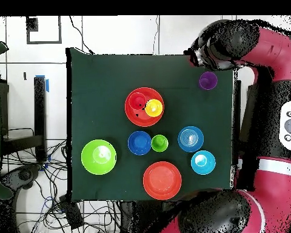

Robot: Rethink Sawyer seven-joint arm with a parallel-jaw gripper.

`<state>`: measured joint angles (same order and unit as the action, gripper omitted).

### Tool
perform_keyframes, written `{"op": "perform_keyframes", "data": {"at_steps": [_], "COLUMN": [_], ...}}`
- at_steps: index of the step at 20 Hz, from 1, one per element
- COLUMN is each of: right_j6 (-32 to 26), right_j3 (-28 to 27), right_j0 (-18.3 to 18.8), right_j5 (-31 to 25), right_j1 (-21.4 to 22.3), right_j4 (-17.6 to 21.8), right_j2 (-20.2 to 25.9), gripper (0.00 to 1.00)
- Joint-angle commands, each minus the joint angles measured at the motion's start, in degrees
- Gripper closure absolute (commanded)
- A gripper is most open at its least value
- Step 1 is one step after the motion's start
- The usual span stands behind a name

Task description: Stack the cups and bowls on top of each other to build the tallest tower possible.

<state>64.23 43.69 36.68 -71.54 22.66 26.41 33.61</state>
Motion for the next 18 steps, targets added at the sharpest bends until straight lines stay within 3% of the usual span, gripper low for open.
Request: {"op": "perform_keyframes", "data": {"at_steps": [1, 18], "right_j6": [-12.8, -12.3], "right_j3": [6.2, 9.7], "right_j0": [0.6, 1.6], "right_j5": [2.8, 8.1], "right_j1": [-3.3, -5.4], "right_j4": [4.0, 3.2], "right_j2": [-1.4, -0.6], "gripper": [0.00, 0.00]}}
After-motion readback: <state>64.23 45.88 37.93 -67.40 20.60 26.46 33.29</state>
